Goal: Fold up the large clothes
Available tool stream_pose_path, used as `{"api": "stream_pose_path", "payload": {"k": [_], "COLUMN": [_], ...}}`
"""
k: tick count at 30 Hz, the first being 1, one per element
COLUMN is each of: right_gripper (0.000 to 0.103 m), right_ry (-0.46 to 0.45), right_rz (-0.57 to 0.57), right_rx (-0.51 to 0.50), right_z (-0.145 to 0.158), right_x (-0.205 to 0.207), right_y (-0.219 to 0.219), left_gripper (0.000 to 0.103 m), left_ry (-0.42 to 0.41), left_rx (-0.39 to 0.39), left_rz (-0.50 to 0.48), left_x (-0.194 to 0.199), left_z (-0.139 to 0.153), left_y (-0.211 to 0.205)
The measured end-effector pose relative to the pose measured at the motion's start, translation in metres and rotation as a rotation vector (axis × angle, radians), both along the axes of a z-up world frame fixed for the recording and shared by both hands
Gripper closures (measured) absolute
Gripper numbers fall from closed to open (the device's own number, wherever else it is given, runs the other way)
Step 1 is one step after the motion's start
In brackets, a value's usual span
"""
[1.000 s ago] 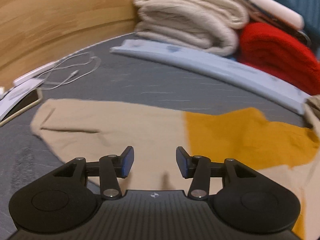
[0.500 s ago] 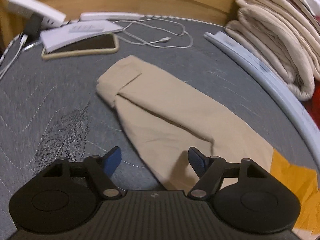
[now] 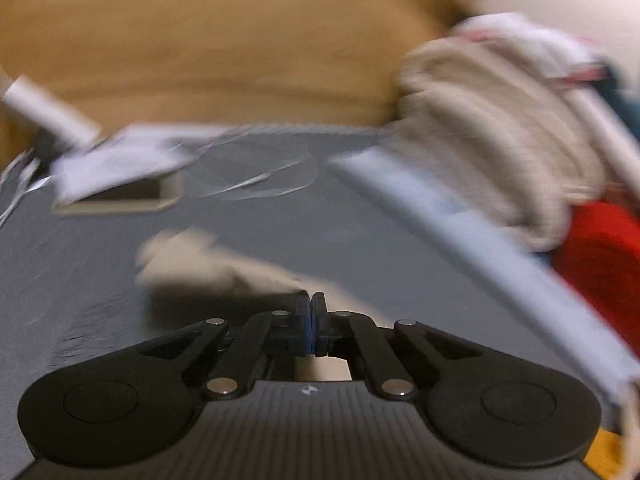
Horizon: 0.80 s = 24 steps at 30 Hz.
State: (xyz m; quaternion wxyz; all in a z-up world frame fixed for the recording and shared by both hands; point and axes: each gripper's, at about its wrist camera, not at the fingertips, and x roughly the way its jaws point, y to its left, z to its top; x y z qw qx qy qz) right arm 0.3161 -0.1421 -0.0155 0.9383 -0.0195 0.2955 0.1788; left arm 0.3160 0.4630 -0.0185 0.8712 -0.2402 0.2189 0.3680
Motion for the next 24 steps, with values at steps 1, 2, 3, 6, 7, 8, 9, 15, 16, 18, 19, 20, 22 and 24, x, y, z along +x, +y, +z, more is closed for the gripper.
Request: {"api": "stream_pose_path", "payload": {"k": [1, 2, 3, 6, 7, 8, 9, 15, 16, 18, 19, 20, 22, 24], "right_gripper": [0.103, 0.103, 0.103, 0.103, 0.103, 0.103, 0.102, 0.077, 0.077, 0.077, 0.077, 0.077, 0.077, 0.077], "right_ry": [-0.002, -0.003, -0.002, 0.007, 0.018, 0.03, 0.042, 0.105, 0.122, 0.16, 0.169, 0.177, 0.186, 0.202], "right_rz": [-0.001, -0.001, 0.001, -0.003, -0.005, -0.007, -0.013, -0.113, -0.129, -0.151, -0.157, -0.162, -0.161, -0.138], "right_rx": [0.005, 0.009, 0.009, -0.006, -0.013, -0.018, -0.023, 0.003, 0.025, 0.068, 0.077, 0.082, 0.078, 0.077], "right_z": [0.002, 0.004, 0.006, 0.007, 0.005, 0.004, 0.002, -0.012, -0.014, -0.018, -0.02, -0.023, -0.026, -0.03], "right_x": [-0.001, -0.002, -0.003, -0.002, -0.001, 0.0, 0.002, 0.02, 0.024, 0.032, 0.034, 0.037, 0.041, 0.046], "right_y": [-0.003, -0.006, -0.008, -0.012, -0.013, -0.015, -0.016, -0.034, -0.038, -0.045, -0.047, -0.048, -0.045, -0.04], "left_gripper": [0.103, 0.103, 0.103, 0.103, 0.103, 0.103, 0.103, 0.074, 0.074, 0.074, 0.074, 0.074, 0.074, 0.074], "left_ry": [-0.037, -0.069, -0.097, -0.185, -0.198, -0.204, -0.199, -0.079, -0.08, -0.076, -0.056, -0.031, 0.027, 0.09], "left_rx": [0.013, 0.022, 0.033, 0.106, 0.115, 0.108, 0.078, 0.017, 0.0, -0.058, -0.068, -0.071, -0.085, -0.145], "left_rz": [-0.063, -0.124, -0.183, -0.454, -0.542, -0.639, -0.764, -1.12, -1.098, -1.003, -0.951, -0.906, -0.83, -0.803], "left_x": [0.007, 0.013, 0.017, 0.023, 0.024, 0.025, 0.026, 0.033, 0.037, 0.048, 0.054, 0.061, 0.075, 0.088], "left_z": [0.016, 0.03, 0.041, 0.072, 0.075, 0.074, 0.071, 0.038, 0.037, 0.032, 0.027, 0.023, 0.014, 0.004], "left_y": [-0.028, -0.056, -0.083, -0.195, -0.228, -0.262, -0.297, -0.386, -0.381, -0.358, -0.346, -0.332, -0.315, -0.302]}}
